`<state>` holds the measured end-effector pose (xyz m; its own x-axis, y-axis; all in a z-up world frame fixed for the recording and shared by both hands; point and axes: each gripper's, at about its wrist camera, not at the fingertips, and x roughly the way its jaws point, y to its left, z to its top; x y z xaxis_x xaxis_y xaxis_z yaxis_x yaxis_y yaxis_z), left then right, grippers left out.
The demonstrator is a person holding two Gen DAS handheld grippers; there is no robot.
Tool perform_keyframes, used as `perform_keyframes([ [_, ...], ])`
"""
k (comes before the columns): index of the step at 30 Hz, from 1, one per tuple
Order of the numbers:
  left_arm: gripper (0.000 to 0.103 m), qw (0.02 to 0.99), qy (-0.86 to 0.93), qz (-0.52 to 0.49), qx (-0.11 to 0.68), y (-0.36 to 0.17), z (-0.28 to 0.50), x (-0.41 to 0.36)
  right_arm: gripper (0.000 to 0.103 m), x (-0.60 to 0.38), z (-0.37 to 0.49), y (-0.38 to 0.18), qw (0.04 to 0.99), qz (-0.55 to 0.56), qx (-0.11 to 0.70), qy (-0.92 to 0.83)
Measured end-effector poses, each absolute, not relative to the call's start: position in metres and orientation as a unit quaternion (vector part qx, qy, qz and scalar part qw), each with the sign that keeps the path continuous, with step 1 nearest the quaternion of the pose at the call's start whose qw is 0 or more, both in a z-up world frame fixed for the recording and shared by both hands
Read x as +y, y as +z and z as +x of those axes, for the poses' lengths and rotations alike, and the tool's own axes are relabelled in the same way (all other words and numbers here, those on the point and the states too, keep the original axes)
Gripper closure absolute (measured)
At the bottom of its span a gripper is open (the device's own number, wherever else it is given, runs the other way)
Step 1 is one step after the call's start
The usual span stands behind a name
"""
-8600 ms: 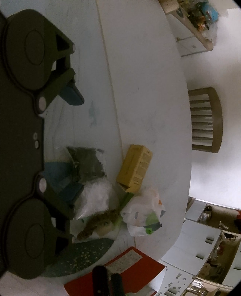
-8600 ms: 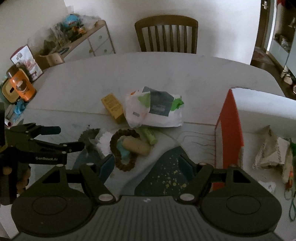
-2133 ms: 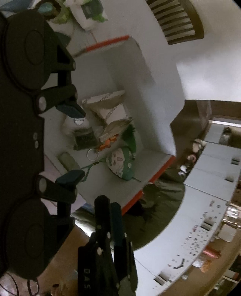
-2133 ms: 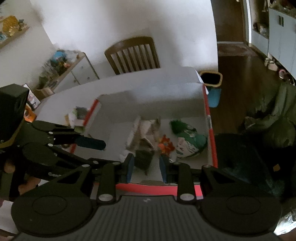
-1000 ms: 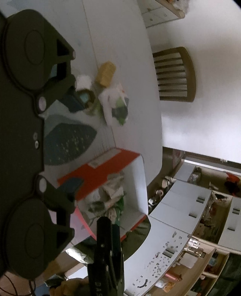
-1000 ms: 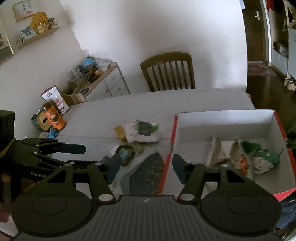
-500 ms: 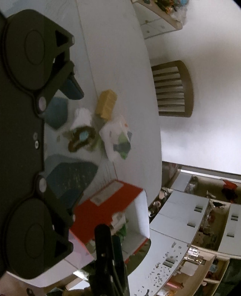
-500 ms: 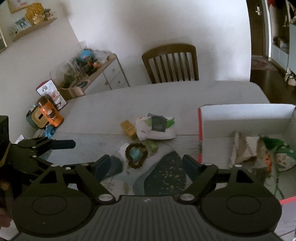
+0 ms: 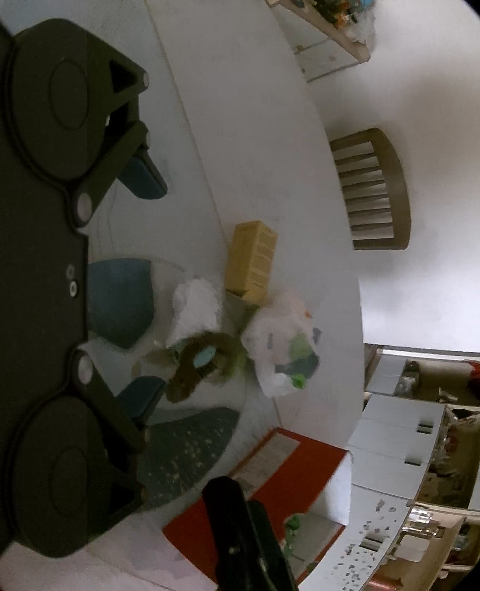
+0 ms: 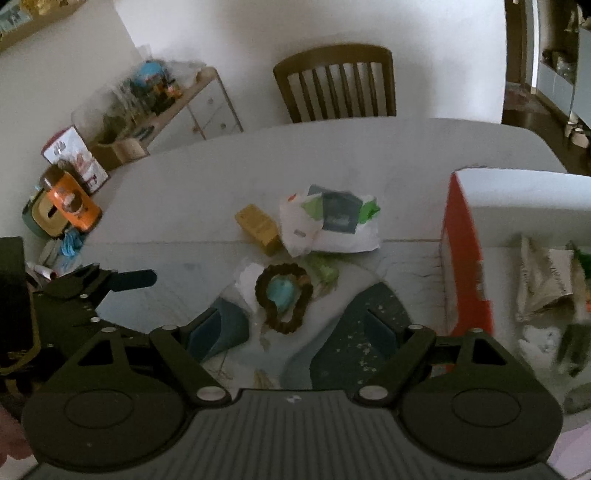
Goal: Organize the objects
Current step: 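Grasp the white bubble wrap with the left tool while the right tool grasps the bead bracelet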
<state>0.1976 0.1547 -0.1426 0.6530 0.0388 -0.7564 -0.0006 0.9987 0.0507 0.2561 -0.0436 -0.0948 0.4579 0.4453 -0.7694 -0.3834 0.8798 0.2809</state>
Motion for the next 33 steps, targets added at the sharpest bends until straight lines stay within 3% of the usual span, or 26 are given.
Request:
perform_keyframes([
  [14, 0.002, 0.904, -0.027, 0.014, 0.426, -0.172, 0.224, 0.166, 0.02, -0.003, 0.274, -0.138, 0.834, 0.003, 0.499, 0.235],
  [19, 0.003, 0.905, -0.033, 0.016, 0.425, -0.175, 0.231, 0.168, 0.03, -0.002, 0.282, -0.143, 0.833, 0.027, 0.502, 0.229],
  [30, 0.016, 0.902, -0.054, 0.008, 0.427, -0.176, 0.238, 0.168, 0.062, 0.012, 0.301, -0.153, 0.826, 0.054, 0.515, 0.224],
  [33, 0.021, 0.903, -0.061, 0.004, 0.425, -0.176, 0.239, 0.168, 0.065, 0.015, 0.306, -0.154, 0.823, 0.061, 0.519, 0.225],
])
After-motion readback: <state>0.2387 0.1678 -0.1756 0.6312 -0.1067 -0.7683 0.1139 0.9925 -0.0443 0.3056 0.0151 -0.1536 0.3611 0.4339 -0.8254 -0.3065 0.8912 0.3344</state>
